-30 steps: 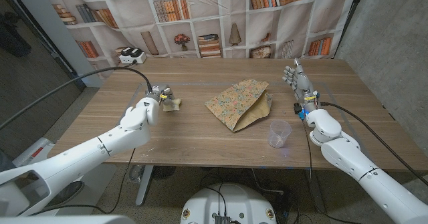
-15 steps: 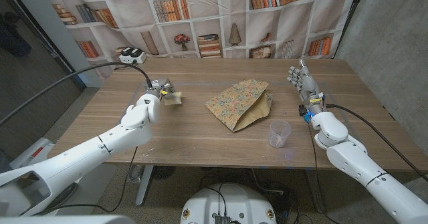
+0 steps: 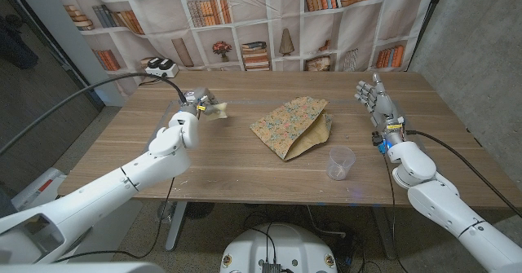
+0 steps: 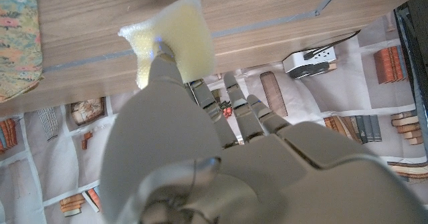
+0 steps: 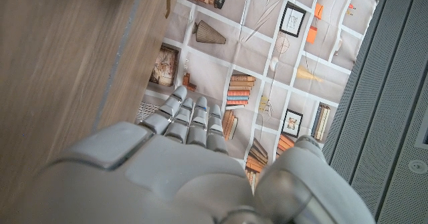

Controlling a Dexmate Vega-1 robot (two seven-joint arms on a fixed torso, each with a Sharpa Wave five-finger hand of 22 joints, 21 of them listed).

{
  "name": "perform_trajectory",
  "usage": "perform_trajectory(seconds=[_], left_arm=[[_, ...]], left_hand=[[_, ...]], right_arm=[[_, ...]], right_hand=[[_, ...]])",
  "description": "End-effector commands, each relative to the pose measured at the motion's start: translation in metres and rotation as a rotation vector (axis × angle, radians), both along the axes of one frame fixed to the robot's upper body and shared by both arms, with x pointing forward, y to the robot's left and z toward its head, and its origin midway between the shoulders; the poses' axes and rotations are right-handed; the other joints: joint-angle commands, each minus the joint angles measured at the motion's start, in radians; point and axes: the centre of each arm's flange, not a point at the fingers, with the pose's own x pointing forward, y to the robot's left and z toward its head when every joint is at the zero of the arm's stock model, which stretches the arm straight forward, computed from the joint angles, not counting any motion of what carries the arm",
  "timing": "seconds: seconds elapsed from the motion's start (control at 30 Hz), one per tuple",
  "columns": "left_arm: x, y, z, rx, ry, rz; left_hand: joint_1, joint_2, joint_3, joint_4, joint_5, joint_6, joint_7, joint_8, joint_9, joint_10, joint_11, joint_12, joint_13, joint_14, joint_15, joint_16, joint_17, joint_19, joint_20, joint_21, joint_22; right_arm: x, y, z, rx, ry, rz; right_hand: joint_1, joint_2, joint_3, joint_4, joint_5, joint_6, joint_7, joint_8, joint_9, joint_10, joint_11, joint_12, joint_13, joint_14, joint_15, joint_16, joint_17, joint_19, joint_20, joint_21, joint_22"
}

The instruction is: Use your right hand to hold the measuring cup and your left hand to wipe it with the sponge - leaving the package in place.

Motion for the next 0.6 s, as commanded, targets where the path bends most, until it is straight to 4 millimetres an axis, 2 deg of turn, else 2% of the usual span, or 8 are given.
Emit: perform_trajectory(seconds=[0.03,0.3,0.4,0.6], left_arm=[[-0.015,-0.014,0.011,-0.127,-0.109,-0.141],[-0.012,-0.022,0.012,-0.261,-0.123,-0.296],[-0.011,-0.028,0.012,-0.274,-0.134,-0.303],[-0.012,-0.038,0.012,-0.337,-0.14,-0.368]], left_hand=[[0.0,0.003,0.011,0.021,-0.001,0.007,0.004,0.006,0.004,0.006,0.0,0.001,0.002,0.011,-0.135,-0.003,0.004,0.006,-0.023,0.003,0.003],[-0.001,0.0,0.014,0.026,-0.006,0.003,0.008,0.004,0.003,0.005,0.0,-0.002,0.001,0.01,-0.137,-0.006,0.004,0.006,-0.022,0.0,0.003],[0.0,0.0,0.016,0.027,-0.006,0.003,0.006,0.004,0.002,0.005,0.001,-0.003,0.001,0.009,-0.139,-0.008,0.004,0.006,-0.023,0.0,0.003],[0.001,-0.001,0.018,0.028,-0.008,0.002,0.006,0.004,0.002,0.003,0.001,-0.004,0.001,0.009,-0.14,-0.009,0.004,0.003,-0.023,-0.003,0.003]], right_arm=[[-0.036,-0.02,-0.012,-0.02,-0.038,-0.007],[-0.054,-0.044,-0.023,-0.087,-0.025,-0.028],[-0.059,-0.057,-0.03,-0.106,-0.012,-0.053],[-0.068,-0.072,-0.042,-0.11,-0.014,-0.059]], right_hand=[[0.005,0.012,-0.002,-0.005,0.004,0.01,0.002,0.001,0.001,0.007,-0.004,0.003,0.003,0.006,-0.001,-0.001,0.002,0.009,-0.02,-0.004,0.004],[0.008,0.012,-0.003,-0.007,0.003,0.013,0.001,0.001,0.001,0.011,-0.006,0.004,0.003,0.01,-0.006,0.0,0.002,0.018,-0.022,-0.006,0.004],[0.011,0.01,-0.005,-0.01,0.003,0.009,-0.01,-0.002,0.001,0.008,-0.023,0.002,0.003,0.007,-0.025,-0.003,0.001,0.027,-0.036,-0.008,0.003],[0.015,0.007,-0.007,-0.015,0.004,0.015,-0.019,-0.001,0.001,0.017,-0.03,0.003,0.002,0.021,-0.041,0.001,0.0,0.051,-0.053,-0.008,0.003]])
